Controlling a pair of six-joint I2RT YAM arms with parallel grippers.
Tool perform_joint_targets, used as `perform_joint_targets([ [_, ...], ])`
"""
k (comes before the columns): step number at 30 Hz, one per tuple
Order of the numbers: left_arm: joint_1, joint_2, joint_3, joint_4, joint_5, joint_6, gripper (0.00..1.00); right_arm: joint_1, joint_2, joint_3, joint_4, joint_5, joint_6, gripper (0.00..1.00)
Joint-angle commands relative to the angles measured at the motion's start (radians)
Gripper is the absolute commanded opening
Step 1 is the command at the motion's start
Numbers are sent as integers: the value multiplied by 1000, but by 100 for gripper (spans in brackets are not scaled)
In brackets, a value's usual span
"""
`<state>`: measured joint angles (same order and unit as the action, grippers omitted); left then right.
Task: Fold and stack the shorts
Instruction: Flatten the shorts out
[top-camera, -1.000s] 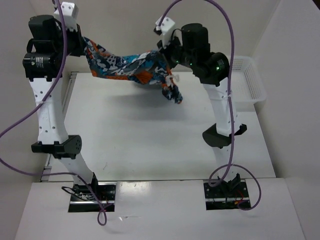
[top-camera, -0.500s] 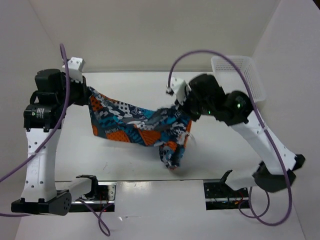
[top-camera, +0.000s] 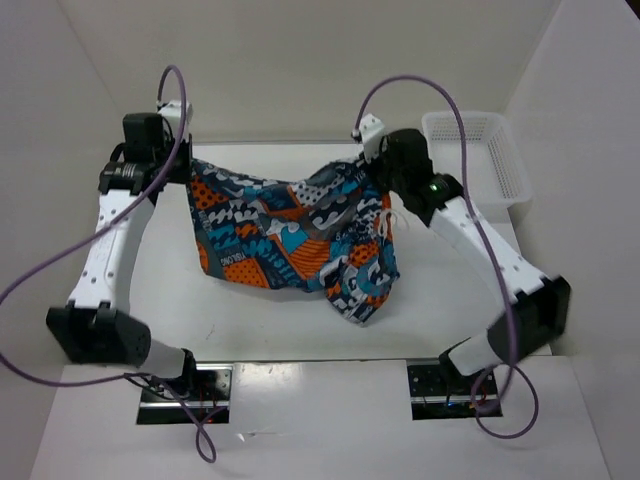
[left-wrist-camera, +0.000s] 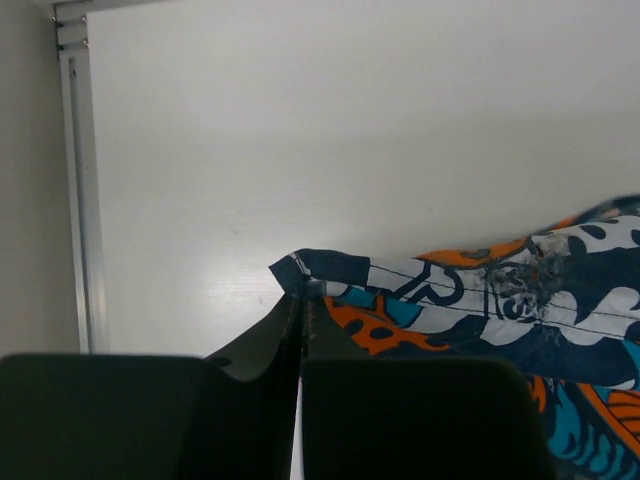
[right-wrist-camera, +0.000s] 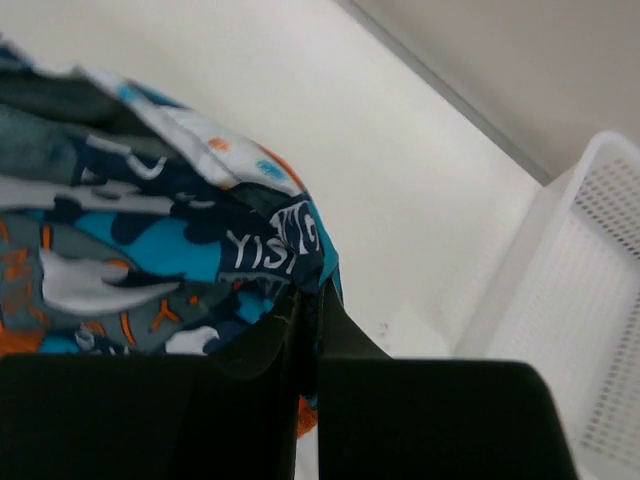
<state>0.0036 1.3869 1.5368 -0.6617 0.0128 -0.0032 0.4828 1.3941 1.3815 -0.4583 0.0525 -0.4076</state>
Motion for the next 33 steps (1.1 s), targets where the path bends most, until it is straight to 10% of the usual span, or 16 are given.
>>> perform_joint_targets([
  [1,10,127,191,134,-63,3,0,-55,172,220,329,50,251,0],
  [6,35,193,505,123,-123,3,0,-55,220,352,362,65,409,0],
  [12,47,84,137,135,-41,3,0,-55,89,-11,345,-84,261,0],
  [17,47,132,80,185,-94,3,0,-55,170,11,486,-17,150,0],
  [23,47,310,719,209,-269,3,0,-55,435,561,572,248,101,0],
  [26,47,322,886,200,-269,3,0,-55,611,1146,355,212,127,0],
  [33,47,163,677,142,-203,3,0,-23,851,1714,-241,145,278,0],
])
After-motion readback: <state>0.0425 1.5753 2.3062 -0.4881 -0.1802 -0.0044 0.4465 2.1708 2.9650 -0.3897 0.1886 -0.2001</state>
